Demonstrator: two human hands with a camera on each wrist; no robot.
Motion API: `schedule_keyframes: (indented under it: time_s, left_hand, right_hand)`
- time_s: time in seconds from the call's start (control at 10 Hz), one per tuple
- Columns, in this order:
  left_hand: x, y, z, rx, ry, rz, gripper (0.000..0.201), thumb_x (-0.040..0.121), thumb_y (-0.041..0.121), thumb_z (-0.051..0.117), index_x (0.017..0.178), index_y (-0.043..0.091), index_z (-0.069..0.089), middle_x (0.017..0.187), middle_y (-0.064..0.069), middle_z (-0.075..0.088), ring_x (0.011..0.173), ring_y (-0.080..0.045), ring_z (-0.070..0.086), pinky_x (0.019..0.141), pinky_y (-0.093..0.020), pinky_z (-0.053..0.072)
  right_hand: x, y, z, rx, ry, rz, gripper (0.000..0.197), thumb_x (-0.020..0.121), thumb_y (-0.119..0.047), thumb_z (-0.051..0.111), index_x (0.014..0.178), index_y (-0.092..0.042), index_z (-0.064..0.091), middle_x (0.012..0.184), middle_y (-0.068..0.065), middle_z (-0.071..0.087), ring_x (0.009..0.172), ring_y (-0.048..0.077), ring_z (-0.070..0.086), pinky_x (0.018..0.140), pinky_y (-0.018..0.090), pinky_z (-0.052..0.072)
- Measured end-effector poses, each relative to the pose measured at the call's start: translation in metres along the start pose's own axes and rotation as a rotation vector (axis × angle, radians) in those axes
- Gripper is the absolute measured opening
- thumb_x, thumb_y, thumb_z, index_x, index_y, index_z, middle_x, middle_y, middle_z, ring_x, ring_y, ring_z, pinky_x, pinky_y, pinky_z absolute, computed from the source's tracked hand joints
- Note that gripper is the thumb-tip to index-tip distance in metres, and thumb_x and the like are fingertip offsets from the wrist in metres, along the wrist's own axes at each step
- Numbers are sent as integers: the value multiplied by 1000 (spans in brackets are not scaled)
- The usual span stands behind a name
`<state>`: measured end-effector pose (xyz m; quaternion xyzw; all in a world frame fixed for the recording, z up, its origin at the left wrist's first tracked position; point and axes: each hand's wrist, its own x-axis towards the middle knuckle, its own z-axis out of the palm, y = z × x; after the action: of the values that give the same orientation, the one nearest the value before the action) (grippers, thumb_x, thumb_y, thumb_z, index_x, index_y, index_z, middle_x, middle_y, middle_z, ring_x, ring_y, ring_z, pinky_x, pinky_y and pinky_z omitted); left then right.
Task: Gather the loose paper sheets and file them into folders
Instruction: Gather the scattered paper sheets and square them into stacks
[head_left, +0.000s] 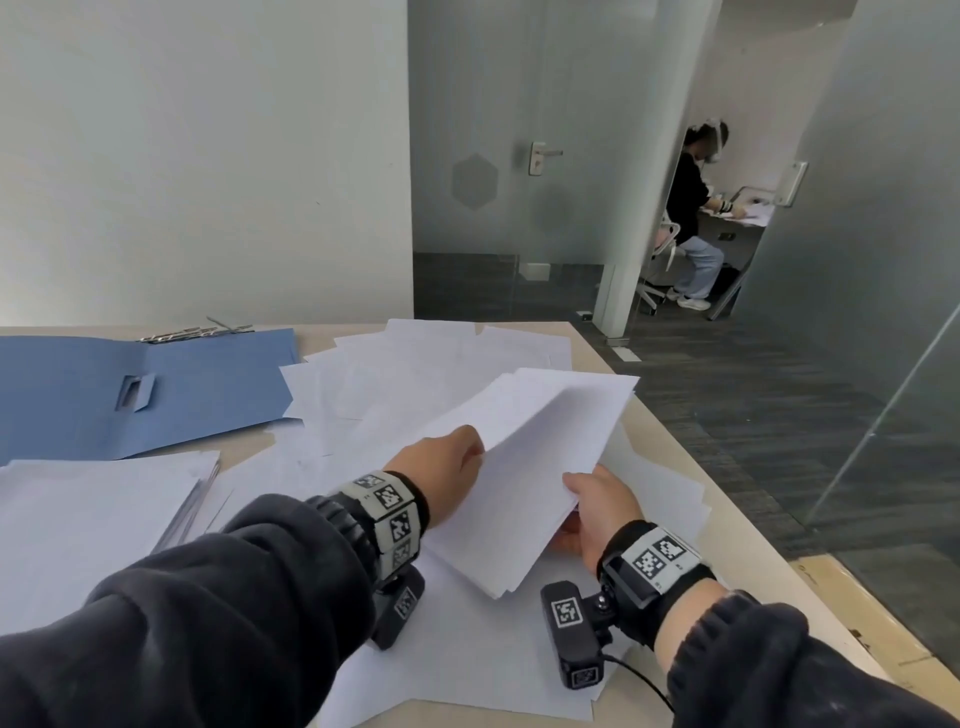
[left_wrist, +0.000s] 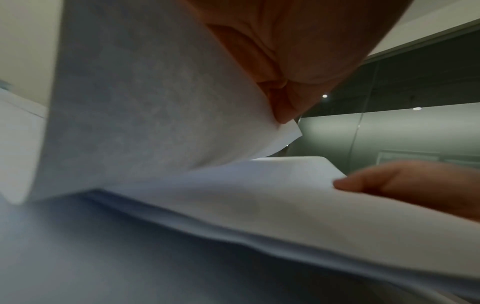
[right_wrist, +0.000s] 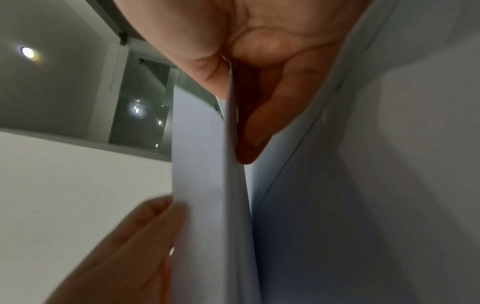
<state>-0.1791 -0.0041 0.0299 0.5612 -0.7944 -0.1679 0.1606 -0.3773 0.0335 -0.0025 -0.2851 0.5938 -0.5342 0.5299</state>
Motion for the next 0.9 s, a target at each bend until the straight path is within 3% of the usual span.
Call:
schedule_keyframes:
  time_s: [0.1,0.2,0.3,0.4,0.5,0.6,0.7,0.8,0.9]
  left_hand:
    - [-7,23,14,29,-85,36,20,101,38,34,110,31,51,99,1,65,84,-23,60,77,-34,50]
    - [-12,35,21,42,-131,84,22,101,41,34,112,33,51,98,2,66,85,-22,61,78,-34,50]
    - [-14,35,27,-63,-213,136,24,99,46,43,117,37,56,121,13,65,104,-13,63,92,-31,47]
    - [-16,28,30,-176,-328,137,25,97,46,52,118,38,61,124,22,61,110,-2,59,97,-25,43]
    - [-12,12,25,-135,-299,112,22,91,52,56,111,43,61,120,21,62,112,0,58,101,-31,45]
    - [-4,-10,10,35,-265,62,25,89,53,58,113,45,59,123,13,61,114,-7,57,98,-33,46]
    - [4,-27,-3,241,-306,13,44,86,53,62,128,42,53,134,9,54,117,-14,55,99,-34,45]
    - [10,-40,-7,442,-446,35,77,78,58,70,145,42,36,157,12,32,138,-17,40,113,-37,34]
    - [13,-42,-11,520,-572,39,97,70,65,73,151,47,21,164,13,10,148,-20,24,120,-43,24]
  right_hand:
    - [-6,3,9,0,-38,17,25,104,-23,43,115,-19,65,101,20,69,84,37,68,73,51,59]
    - [-7,3,8,-85,-78,58,42,102,-52,44,112,-19,67,96,15,76,75,33,73,60,41,59]
    - [-10,4,6,-167,-76,64,35,98,-48,54,108,-18,68,94,14,76,74,34,73,63,46,62]
    - [-3,10,-1,-191,-26,62,18,91,-14,57,105,-12,68,103,26,72,85,43,71,72,64,58]
    - [28,16,-23,-260,103,-22,20,77,-11,56,91,-11,70,97,22,73,94,45,69,85,64,55]
    - [78,27,-60,-222,268,-114,19,68,-19,58,82,-8,66,93,20,73,95,45,68,89,65,53]
    - [80,6,-90,-210,367,-104,21,86,-15,59,105,-7,63,105,22,67,96,41,67,90,62,55]
    - [77,-4,-103,-121,441,-85,41,87,-19,57,123,1,56,112,23,63,100,40,66,89,61,56]
    - [82,-1,-118,-94,458,-70,39,92,-14,55,126,3,53,115,26,62,104,42,66,87,60,57]
